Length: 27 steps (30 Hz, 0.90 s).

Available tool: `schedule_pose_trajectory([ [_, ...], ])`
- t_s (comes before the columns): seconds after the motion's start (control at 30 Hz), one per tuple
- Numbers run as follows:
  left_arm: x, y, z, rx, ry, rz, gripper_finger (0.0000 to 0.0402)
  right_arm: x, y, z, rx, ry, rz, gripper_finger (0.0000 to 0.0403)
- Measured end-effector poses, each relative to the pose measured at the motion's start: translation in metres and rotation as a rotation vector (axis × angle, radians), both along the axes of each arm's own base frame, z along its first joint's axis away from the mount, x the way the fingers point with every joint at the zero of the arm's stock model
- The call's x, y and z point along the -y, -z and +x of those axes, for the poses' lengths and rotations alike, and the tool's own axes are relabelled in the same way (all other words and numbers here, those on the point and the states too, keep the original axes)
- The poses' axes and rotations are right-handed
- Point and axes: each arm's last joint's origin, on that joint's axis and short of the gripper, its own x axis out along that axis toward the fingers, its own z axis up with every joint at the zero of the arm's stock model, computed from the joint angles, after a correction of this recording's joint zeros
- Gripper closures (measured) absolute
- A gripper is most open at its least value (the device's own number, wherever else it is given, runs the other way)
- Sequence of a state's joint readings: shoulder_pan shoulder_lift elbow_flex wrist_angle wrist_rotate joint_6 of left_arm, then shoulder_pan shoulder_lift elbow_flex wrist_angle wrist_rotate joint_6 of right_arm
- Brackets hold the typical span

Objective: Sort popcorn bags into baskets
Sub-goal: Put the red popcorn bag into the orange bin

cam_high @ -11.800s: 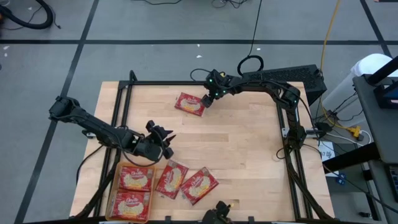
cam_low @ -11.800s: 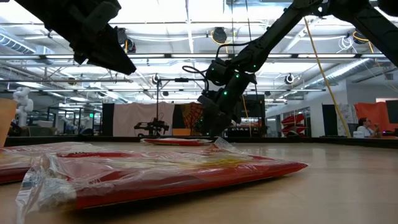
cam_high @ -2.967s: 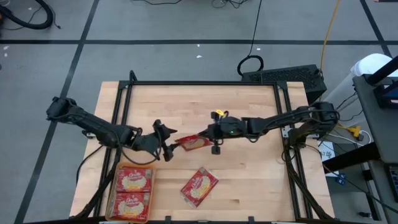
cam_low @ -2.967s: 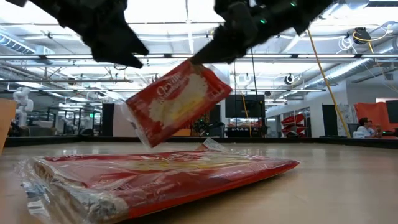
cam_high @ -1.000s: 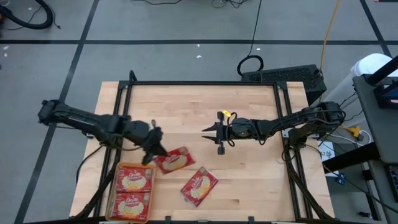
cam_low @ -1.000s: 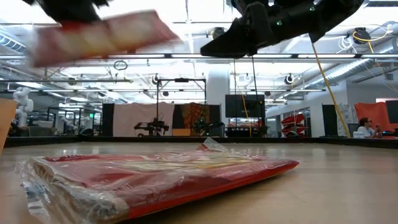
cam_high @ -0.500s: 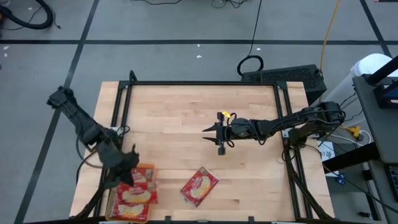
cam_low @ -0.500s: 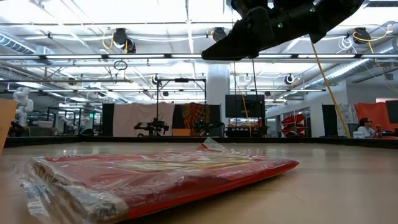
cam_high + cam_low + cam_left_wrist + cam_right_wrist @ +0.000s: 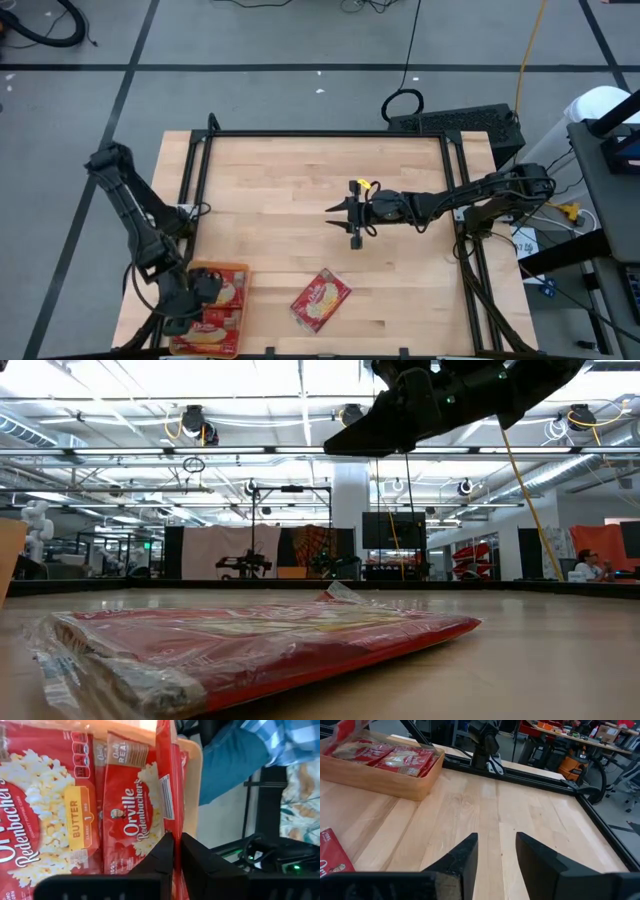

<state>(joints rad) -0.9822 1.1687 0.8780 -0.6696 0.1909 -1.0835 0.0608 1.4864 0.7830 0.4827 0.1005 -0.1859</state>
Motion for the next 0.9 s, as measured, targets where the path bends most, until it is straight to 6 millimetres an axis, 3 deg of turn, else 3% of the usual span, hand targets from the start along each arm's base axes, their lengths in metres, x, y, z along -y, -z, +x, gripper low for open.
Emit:
schedule_pose_trajectory([
  [0.33,0.012,0.014,0.0,-0.036,0.024,0.056,0.0361,0.0,-0.001,0.0,0.007,0.005,0.016,0.0277],
  [0.47,0.01,0.019,0.0,-0.094,-0.077,0.097,0.035,0.0,-0.001,0.0,0.007,0.004,0.017,0.0277],
  [0.63,0.012,0.019,0.002,-0.126,-0.185,0.075,0.0279,-0.003,-0.001,0.0,0.006,-0.028,0.012,0.0277],
  [0.77,0.014,0.017,0.001,-0.1,-0.145,0.057,0.0221,-0.007,-0.001,0.0,0.006,-0.047,0.0,0.0277],
  [0.9,0.013,0.017,0.003,-0.068,-0.117,0.069,0.0194,-0.007,-0.001,0.0,0.006,-0.047,0.001,0.0277],
])
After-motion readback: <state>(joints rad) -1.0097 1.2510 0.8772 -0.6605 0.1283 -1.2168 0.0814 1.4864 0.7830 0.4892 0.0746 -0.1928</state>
